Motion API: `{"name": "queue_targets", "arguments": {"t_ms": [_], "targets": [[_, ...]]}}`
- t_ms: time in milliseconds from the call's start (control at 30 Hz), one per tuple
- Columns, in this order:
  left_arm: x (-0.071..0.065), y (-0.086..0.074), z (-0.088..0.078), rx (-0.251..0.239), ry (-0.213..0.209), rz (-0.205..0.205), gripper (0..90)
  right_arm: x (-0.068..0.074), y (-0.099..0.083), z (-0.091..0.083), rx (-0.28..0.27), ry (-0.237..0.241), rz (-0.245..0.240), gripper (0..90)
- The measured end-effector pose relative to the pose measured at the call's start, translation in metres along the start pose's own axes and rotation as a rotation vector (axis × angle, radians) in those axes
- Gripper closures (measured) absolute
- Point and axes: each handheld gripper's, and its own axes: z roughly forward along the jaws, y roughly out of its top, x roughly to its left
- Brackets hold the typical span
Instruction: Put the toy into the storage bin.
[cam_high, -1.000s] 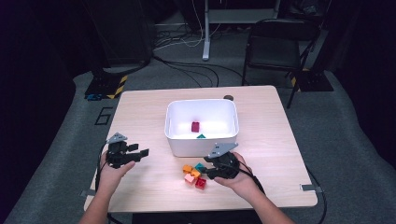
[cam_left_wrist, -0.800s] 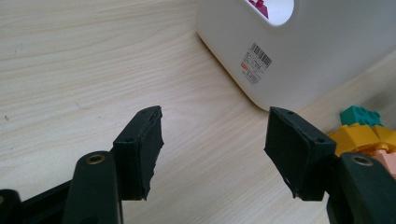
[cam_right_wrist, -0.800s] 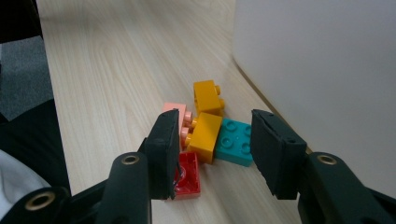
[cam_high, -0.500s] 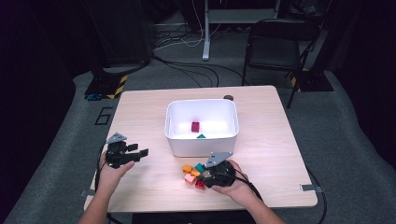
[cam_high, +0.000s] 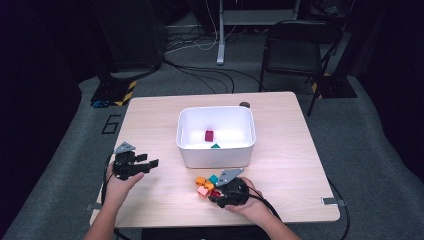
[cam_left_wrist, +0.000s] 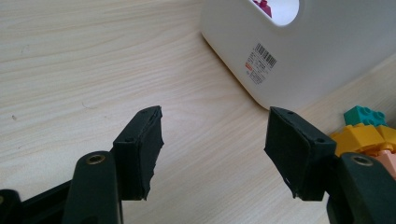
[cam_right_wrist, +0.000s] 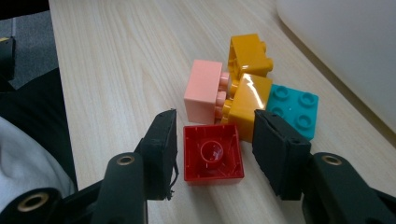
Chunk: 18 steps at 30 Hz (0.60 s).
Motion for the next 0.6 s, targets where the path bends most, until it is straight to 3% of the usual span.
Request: {"name": "queue_targets", "arguments": {"t_ms": [233, 400, 600], "targets": [[-0.0001, -0.0001, -0.0001, -0.001, -0.001, 0.001, 35.9, 0.0007, -0.0039, 0.0079, 0.037, 0.006, -0.004, 50.2], [-0.0001, 0.0003, -0.0004, 0.005, -0.005, 0.003, 35.9, 0.0004, -0.0056, 0.0105, 0.066, 0.004, -0.007, 56.9], [-0.0002, 0.0005, -0.0006, 0.005, -0.004, 0.005, 35.9, -0.0004, -0.0048, 0.0093, 0.068, 0.009, -0.009, 58.3]]}}
